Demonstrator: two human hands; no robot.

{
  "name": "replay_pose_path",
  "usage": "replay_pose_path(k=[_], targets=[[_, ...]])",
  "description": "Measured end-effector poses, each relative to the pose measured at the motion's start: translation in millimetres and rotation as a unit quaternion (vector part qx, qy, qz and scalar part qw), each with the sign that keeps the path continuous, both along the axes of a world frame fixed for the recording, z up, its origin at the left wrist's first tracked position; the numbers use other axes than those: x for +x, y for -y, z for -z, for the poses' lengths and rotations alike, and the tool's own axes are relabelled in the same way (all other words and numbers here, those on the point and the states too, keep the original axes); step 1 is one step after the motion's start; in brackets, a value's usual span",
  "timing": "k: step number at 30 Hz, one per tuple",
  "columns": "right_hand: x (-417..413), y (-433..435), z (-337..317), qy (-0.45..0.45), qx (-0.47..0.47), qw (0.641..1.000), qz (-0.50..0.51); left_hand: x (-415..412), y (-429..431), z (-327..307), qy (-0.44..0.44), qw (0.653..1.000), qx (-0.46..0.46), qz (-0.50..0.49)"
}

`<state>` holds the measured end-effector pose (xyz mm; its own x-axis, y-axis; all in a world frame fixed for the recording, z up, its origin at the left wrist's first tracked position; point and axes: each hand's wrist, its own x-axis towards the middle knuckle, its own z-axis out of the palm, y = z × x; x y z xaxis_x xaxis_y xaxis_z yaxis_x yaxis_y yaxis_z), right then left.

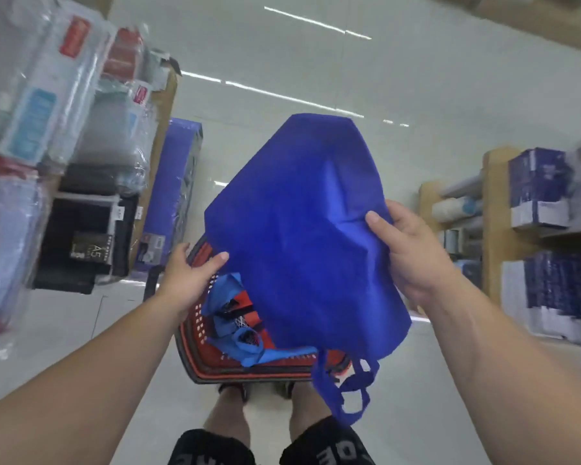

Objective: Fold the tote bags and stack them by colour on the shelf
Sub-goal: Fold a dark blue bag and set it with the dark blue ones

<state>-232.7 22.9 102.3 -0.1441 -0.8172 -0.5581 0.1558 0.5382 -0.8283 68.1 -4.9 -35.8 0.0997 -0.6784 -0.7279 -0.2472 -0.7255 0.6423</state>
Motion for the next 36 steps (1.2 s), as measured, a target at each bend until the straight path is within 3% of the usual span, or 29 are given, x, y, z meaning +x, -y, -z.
replay_pose_path(k=[3, 6, 9, 15, 22, 29, 34, 36], targets=[[6, -27, -52, 0.089, 0.000, 0.992, 0.087, 9, -25, -40, -0.096, 0.992, 0.074, -0.020], [12, -59, -86, 0.140, -0.001, 0.980, 0.142, -5, -62, -76, -0.254, 0.946, 0.194, -0.049], [12, -88, -105, 0.151, 0.003, 0.975, 0.165, -22, -90, -98, -0.291, 0.925, 0.223, -0.102], [-24, -136, -109, 0.000, 0.069, 0.993, 0.095, 11, -89, -147, -0.187, 0.972, 0.026, -0.142], [-29, -144, -110, -0.035, 0.022, 0.999, 0.024, 66, -143, -253, -0.081, 0.974, -0.124, -0.173], [35, -134, -154, 0.000, -0.053, 0.994, -0.091, 106, -248, -324, 0.001, 0.940, -0.178, -0.291], [127, -141, -180, -0.014, -0.106, 0.989, -0.099, 155, -311, -359, 0.065, 0.865, -0.284, -0.408], [174, -150, -182, -0.035, -0.131, 0.985, -0.110, 183, -332, -365, 0.081, 0.853, -0.308, -0.414]])
